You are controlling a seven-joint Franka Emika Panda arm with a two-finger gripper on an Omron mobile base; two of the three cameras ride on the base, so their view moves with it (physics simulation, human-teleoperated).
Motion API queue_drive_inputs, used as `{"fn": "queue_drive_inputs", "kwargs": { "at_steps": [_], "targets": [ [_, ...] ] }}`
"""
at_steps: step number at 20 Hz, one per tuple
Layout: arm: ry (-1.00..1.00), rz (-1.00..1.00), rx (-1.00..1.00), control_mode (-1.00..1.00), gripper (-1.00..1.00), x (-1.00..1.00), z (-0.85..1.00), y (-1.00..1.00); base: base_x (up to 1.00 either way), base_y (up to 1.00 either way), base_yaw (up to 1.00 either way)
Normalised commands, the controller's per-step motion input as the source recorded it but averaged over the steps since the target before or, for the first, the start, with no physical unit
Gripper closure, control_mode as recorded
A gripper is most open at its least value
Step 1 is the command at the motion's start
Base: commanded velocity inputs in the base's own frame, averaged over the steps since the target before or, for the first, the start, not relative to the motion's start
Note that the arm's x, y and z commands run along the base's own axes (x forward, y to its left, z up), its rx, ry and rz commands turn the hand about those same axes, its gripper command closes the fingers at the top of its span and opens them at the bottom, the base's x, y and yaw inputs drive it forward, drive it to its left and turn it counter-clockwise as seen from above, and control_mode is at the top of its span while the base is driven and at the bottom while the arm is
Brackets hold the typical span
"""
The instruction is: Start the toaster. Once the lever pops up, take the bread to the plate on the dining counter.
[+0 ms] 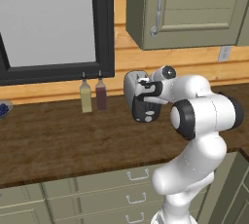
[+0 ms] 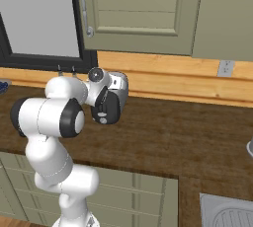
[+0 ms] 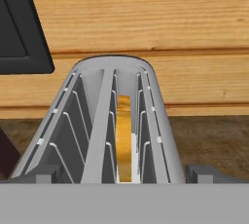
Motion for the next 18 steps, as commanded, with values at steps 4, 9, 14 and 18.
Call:
{"fn": "queue_drive_inputs", "kwargs": {
  "at_steps": [4,9,14,18],
  "targets": [
    [0.0,0.0,0.0,-1.0,-1.0,0.0,0.0,0.0,0.0,0.0,0.0],
    [0.0,0.0,0.0,-1.0,-1.0,0.0,0.0,0.0,0.0,0.0,0.0],
    [0.0,0.0,0.0,-1.0,-1.0,0.0,0.0,0.0,0.0,0.0,0.0],
    [0.0,0.0,0.0,-1.0,-1.0,0.0,0.0,0.0,0.0,0.0,0.0]
  ]
}}
